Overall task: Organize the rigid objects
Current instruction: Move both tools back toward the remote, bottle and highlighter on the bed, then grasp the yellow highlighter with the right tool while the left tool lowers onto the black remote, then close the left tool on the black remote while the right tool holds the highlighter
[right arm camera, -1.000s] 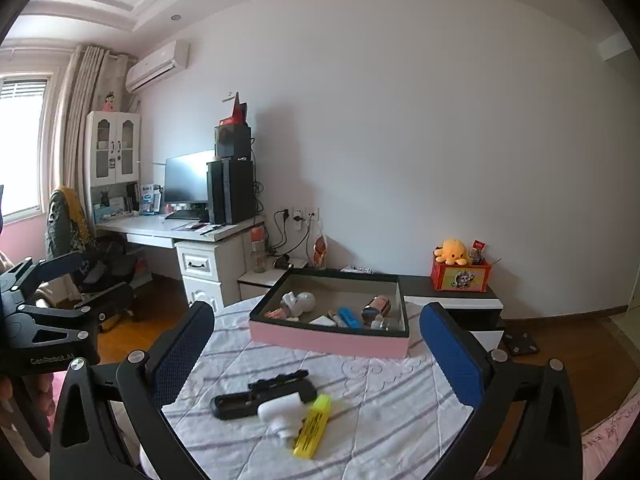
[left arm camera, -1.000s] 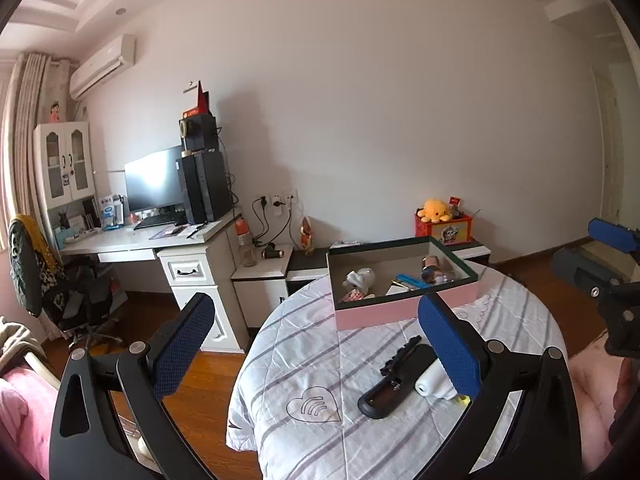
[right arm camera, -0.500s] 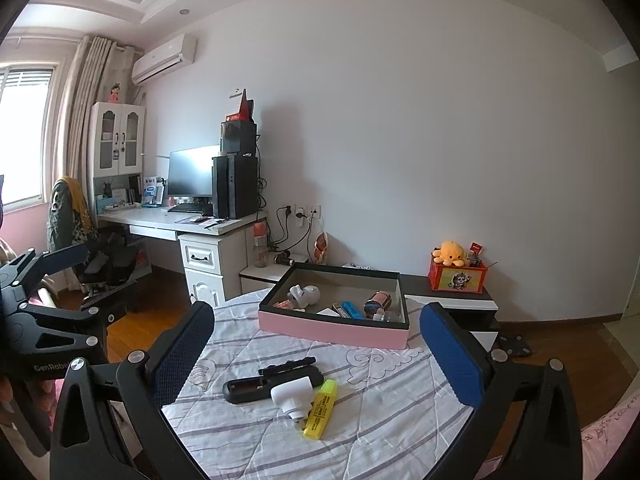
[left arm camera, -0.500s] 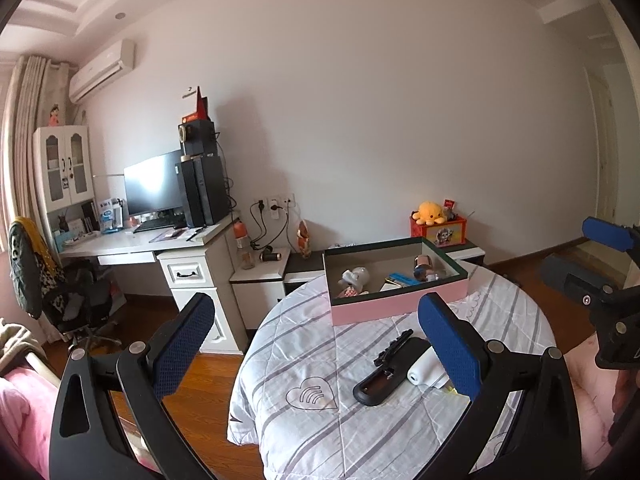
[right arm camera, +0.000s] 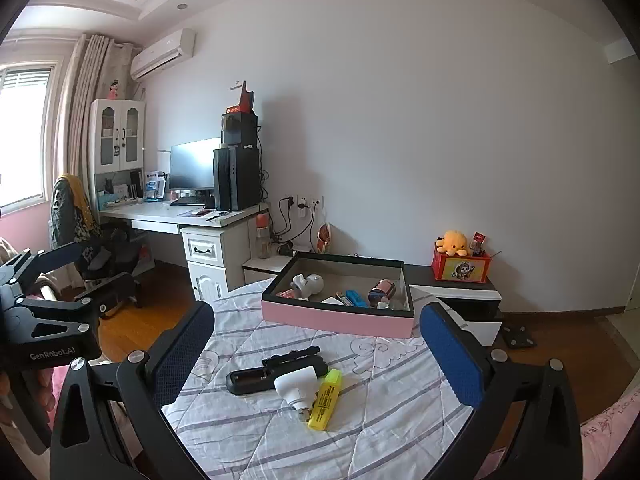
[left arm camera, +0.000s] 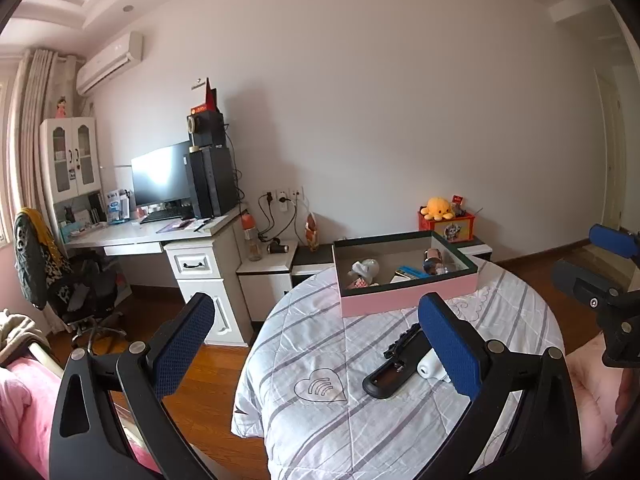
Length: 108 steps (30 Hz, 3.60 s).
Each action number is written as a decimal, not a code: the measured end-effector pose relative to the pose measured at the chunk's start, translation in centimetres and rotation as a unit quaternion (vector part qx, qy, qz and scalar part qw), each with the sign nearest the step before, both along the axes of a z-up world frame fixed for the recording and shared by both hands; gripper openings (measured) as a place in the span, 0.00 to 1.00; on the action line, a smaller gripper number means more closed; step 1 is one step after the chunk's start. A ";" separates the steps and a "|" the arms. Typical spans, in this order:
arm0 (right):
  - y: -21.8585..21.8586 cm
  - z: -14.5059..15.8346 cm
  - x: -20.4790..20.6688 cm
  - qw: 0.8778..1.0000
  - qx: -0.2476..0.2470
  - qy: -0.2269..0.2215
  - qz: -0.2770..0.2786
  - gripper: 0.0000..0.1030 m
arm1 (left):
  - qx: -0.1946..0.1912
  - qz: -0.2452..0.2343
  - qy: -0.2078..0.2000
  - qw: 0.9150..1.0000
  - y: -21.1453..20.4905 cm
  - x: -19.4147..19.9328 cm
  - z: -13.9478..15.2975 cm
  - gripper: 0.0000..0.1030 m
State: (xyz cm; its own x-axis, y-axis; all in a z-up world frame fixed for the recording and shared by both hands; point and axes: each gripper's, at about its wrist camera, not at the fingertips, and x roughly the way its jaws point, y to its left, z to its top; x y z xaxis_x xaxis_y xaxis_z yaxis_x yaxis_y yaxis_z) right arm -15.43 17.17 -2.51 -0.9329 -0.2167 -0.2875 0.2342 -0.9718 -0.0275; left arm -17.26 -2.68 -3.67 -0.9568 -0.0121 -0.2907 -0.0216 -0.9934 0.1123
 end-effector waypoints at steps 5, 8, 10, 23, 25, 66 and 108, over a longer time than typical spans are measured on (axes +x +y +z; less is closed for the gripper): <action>0.0 -0.5 -0.5 1.000 0.000 -0.012 0.000 1.00 | -0.006 -0.001 -0.010 1.000 0.2 -0.7 -0.6 1.00; 0.1 -1.2 -1.0 1.000 0.002 -0.022 0.000 1.00 | -0.008 -0.005 -0.019 1.000 0.4 -1.3 -1.1 1.00; 0.1 -1.7 -1.4 1.000 0.003 -0.030 -0.002 1.00 | -0.012 -0.005 -0.028 1.000 0.6 -1.7 -1.6 1.00; 0.3 -10.1 -6.9 0.985 0.013 -0.170 0.000 1.00 | -0.013 -0.001 -0.107 0.994 -0.2 -5.8 -6.5 1.00; 0.1 -11.5 -7.9 0.982 0.017 -0.190 0.001 1.00 | -0.016 0.000 -0.120 0.993 -0.2 -6.4 -7.2 1.00; 5.4 -16.6 -12.7 0.962 0.025 -0.272 -0.023 0.24 | -0.050 -0.107 -0.254 0.960 5.0 -14.1 -16.0 1.00; 4.5 -16.5 -16.9 0.958 0.028 -0.285 0.001 0.26 | 0.055 -0.139 -0.295 0.944 4.7 -15.6 -16.9 0.67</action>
